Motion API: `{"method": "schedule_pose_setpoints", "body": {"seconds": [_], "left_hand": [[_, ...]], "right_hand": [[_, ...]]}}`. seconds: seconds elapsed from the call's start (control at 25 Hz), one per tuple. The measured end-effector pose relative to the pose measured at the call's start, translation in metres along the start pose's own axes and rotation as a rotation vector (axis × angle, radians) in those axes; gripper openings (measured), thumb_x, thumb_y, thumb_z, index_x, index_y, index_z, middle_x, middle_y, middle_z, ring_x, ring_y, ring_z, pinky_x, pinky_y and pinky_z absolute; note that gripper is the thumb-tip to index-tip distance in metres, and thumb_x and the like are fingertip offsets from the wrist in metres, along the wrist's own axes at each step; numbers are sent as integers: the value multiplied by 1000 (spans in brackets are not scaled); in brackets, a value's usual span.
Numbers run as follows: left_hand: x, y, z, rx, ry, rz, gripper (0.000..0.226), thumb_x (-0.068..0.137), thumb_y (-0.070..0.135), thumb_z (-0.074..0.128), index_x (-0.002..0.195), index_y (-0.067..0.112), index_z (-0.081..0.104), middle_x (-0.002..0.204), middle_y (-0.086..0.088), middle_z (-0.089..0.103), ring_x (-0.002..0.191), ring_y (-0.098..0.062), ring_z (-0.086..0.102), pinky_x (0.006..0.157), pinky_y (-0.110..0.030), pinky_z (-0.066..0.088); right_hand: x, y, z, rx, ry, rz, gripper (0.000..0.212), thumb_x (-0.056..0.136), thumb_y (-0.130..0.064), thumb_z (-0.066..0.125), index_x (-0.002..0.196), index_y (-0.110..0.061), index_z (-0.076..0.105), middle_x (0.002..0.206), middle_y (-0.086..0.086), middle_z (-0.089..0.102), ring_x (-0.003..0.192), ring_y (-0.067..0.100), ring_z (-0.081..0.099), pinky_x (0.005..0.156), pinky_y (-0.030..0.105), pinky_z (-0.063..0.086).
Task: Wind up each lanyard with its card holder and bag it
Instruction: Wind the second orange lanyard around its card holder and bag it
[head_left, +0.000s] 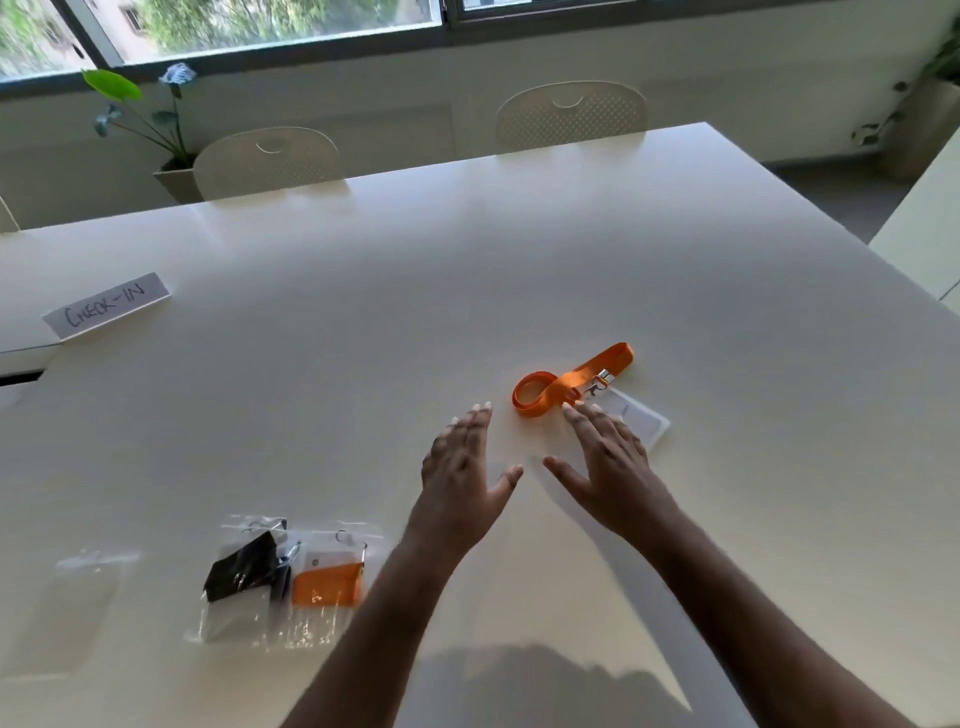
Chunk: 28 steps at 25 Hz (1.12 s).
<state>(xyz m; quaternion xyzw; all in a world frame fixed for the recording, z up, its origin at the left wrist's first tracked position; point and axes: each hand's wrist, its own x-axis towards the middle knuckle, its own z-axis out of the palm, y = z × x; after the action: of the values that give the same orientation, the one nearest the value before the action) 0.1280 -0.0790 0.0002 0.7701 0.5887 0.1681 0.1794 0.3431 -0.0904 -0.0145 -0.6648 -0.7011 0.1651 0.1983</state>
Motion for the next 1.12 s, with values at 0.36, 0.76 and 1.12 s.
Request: {"method": "schedule_pose_setpoints", "body": {"seconds": [0.36,0.76,1.12], "left_hand": [[6,30,46,144,-96,-37,82,104,65,35,167,24,3,177,1,-2,162,-23,-10,130,-45,-2],[-4,30,66,280,-97,-72,78,105,66,13,165,25,-14,173,2,-21,158,-22,-24,129,-46,-13],[-6,26,71,236,-22,-13,73,107,63,24,167,24,10,176,1,-1,161,-21,-11,127,-37,-13]], "right_hand": [[11,55,-24,-96,45,61,82,102,-48,63,163,-5,31,170,21,29,161,34,23,131,44,12],[8,66,-41,-193,25,-4,73,96,-41,74,151,0,48,143,18,63,130,35,57,101,41,53],[5,45,-44,676,-145,203,77,88,-54,75,146,-9,52,133,9,69,111,19,71,78,20,59]]}}
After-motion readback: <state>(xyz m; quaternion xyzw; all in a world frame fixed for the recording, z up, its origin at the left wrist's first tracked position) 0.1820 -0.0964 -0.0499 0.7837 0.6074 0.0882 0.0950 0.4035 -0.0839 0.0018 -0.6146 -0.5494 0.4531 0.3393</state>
